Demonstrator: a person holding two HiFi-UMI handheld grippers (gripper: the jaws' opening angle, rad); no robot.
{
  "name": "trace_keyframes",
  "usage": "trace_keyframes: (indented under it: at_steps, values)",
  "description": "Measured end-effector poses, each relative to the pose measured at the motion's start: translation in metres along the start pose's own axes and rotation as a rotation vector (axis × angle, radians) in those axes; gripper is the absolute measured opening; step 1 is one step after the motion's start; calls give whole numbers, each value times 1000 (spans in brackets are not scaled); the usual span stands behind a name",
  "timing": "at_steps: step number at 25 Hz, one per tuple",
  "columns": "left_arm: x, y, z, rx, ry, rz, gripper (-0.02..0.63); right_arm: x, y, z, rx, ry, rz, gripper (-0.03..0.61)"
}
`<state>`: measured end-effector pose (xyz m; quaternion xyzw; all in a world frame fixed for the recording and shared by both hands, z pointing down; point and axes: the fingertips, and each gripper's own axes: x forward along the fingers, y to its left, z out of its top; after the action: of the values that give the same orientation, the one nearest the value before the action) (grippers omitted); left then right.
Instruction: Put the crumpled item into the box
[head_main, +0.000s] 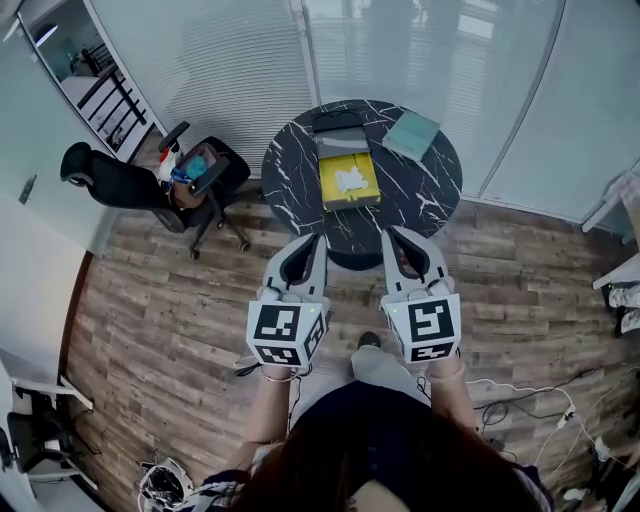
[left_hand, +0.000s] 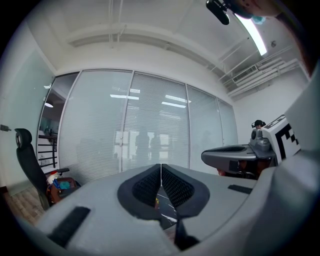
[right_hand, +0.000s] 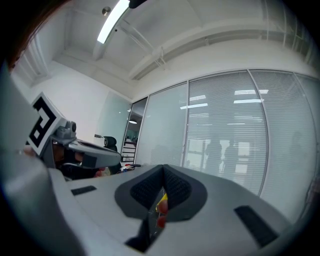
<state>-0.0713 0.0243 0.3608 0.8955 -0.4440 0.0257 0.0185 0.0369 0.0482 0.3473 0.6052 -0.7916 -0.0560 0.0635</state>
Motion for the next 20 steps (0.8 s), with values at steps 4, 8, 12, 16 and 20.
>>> trace_keyframes:
  at_steps: [4,8,12,16,20]
  values:
    - [-8,-5,0,1,-1,-3,28,-9,3,3,2,-6,-3,23]
    - [-15,-10,0,2,-3,-5,28,-16,7,3,1,-7,-1,23]
    - [-22,-15,0,1,-7,-8,28,-24,10,4,3,-7,0,23]
    - [-29,-21,-3,-4,-4,-12,28,-33,13,4,13,-13,2,23]
    - [-37,-28,-6,-7,3,-16,28,-43,16,4,19,-13,2,23]
